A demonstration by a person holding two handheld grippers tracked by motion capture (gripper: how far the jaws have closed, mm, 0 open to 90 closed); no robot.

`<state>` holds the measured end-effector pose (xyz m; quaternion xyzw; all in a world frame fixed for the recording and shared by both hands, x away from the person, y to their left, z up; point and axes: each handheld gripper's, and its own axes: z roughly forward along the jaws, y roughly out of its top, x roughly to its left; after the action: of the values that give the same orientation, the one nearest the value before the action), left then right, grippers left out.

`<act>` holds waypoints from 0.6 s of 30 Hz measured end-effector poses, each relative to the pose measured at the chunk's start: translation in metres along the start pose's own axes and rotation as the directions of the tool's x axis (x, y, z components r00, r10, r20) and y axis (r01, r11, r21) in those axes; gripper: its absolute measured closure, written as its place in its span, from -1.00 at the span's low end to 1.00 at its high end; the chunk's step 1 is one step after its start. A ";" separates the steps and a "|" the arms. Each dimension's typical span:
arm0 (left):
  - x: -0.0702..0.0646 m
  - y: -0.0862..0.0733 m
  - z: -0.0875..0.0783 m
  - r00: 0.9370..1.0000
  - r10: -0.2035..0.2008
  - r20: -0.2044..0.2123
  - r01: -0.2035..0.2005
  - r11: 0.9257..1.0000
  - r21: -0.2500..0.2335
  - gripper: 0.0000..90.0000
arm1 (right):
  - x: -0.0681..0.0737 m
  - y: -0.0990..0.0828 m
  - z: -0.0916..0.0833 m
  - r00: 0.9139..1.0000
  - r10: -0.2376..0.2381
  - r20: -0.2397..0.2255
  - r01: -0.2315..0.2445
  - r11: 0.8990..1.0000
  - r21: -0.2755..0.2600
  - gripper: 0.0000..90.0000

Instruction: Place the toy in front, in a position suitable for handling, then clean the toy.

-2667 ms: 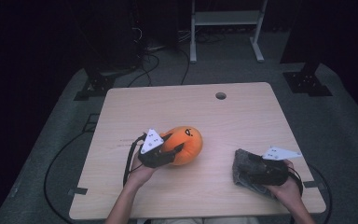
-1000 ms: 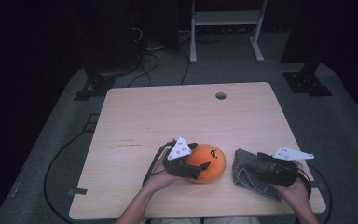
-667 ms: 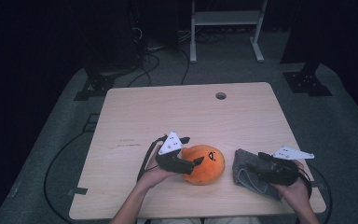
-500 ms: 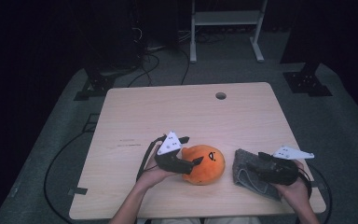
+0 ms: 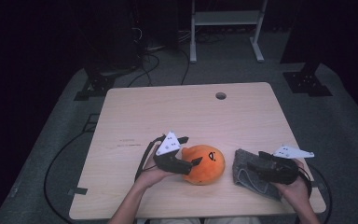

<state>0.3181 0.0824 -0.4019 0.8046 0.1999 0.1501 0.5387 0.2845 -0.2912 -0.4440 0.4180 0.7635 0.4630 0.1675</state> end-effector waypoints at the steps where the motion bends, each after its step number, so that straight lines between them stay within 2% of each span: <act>1: 0.000 0.000 0.000 1.000 0.002 0.000 -0.002 1.000 0.001 -0.68 | 0.000 0.000 0.000 1.000 -0.001 0.001 0.001 1.000 0.000 -0.37; 6: -0.001 0.001 -0.002 1.000 0.010 0.004 -0.010 1.000 -0.002 -0.68 | 0.000 0.000 0.000 1.000 -0.007 0.001 0.007 1.000 0.006 -0.37; 18: 0.000 -0.006 0.001 1.000 0.024 0.008 -0.024 0.999 0.045 -0.69 | -0.003 0.000 0.011 1.000 -0.016 0.007 0.016 0.999 0.044 -0.37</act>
<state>0.3171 0.0836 -0.4074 0.8194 0.1917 0.1492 0.5192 0.2934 -0.2868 -0.4498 0.4172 0.7761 0.4432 0.1647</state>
